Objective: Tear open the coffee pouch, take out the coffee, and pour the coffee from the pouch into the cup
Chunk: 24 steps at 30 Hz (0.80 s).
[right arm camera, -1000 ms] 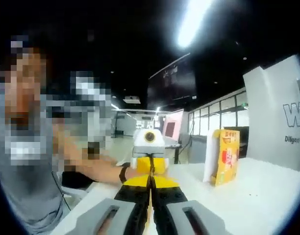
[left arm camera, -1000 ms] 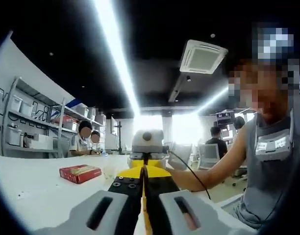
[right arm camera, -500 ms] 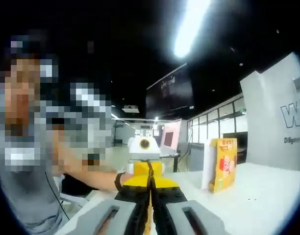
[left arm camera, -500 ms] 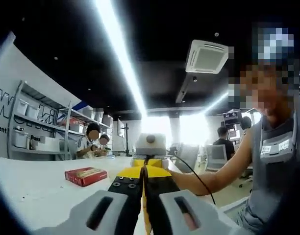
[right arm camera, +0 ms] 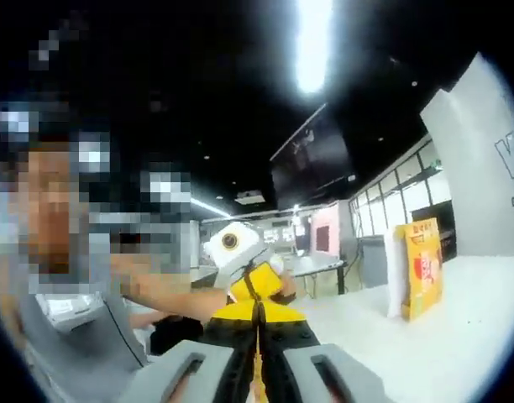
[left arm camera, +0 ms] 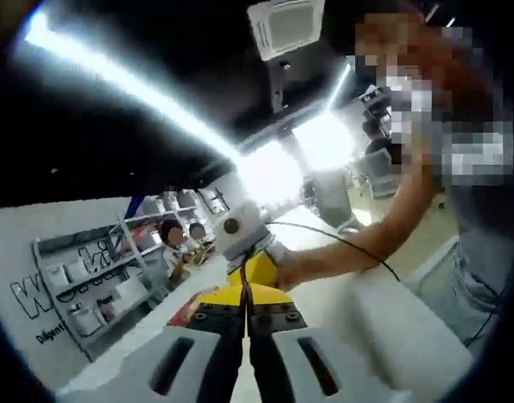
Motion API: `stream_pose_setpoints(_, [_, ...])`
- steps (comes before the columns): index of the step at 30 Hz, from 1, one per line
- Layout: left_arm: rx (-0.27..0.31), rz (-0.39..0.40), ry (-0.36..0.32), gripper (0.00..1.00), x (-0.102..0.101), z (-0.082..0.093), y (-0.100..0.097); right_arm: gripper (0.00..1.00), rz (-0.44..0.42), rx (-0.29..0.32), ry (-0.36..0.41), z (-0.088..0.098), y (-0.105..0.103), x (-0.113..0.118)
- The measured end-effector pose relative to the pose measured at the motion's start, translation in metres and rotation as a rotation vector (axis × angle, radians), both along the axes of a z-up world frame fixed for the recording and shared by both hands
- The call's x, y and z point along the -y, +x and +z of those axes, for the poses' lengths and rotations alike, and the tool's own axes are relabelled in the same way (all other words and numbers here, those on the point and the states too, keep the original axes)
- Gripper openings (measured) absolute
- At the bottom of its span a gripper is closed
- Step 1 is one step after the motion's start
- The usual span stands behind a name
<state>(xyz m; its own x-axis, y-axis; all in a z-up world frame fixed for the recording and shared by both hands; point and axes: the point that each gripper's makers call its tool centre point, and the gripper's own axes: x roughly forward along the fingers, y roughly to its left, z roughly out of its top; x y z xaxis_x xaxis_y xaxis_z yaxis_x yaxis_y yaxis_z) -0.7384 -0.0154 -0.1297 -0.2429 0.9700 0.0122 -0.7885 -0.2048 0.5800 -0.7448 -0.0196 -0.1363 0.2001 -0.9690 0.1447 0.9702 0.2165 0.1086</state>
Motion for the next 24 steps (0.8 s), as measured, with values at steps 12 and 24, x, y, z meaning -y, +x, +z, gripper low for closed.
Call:
stream_pose_setpoints(12, [0.228,-0.017,0.033,0.02,0.006,0.004,0.015,0.02,0.047,-0.155,-0.047,0.004,0.018,0.001])
stream_pose_setpoints(24, [0.251,-0.032,0.044,0.02,0.003,0.001,0.013,0.03,0.026,-0.222,-0.099,0.014,0.021,-0.002])
